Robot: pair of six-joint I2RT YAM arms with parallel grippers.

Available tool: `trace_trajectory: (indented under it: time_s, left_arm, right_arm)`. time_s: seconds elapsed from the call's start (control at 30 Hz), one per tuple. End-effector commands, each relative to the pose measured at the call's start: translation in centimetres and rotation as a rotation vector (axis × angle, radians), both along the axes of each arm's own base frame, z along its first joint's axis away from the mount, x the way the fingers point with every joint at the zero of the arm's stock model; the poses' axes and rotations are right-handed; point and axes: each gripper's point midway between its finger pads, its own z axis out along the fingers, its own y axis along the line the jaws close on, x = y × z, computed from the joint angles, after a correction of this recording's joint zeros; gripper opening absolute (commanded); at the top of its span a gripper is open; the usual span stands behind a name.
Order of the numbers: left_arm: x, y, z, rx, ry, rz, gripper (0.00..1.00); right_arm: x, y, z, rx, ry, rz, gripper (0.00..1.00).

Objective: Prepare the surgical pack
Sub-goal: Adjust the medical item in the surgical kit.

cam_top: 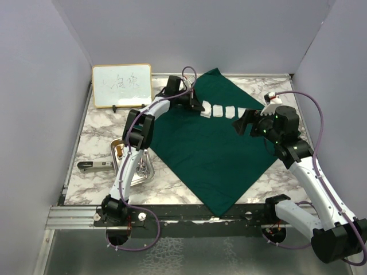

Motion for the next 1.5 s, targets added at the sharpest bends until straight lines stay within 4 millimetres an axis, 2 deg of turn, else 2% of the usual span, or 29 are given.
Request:
trace_trajectory:
  time_s: [0.0,0.63,0.73,0.9,1.03,1.47]
  left_arm:
    - [0.9,0.9,-0.9,0.020,0.008,0.064,0.00]
    - [0.1,1.2,-1.2,0.029,0.046,0.081,0.00]
    - [0.0,1.0,-1.2,0.029,0.049,0.079,0.08]
    - [0.2,1.1,-0.4,0.044,0.040,0.092,0.28]
    - [0.4,1.4,0.4,0.061,0.032,0.103,0.36]
    - [0.1,2.0,2.1,0.080,0.012,0.095,0.40]
  right_arm:
    - [0.4,-0.3,0.5,-0.005,-0.016,-0.016,0.93]
    - [0.3,-0.3,0.5,-0.002,-0.018,-0.016,0.93]
    - [0.2,-0.3,0.5,-0.002,-0.019,-0.016,0.93]
    - [0.2,-0.3,0.5,-0.002,-0.019,-0.015,0.92]
    - [0.3,-0.3,0.6,-0.001,-0.021,-0.015,0.93]
    - [0.2,-0.3,0.8,-0.001,-0.027,-0.015,0.92]
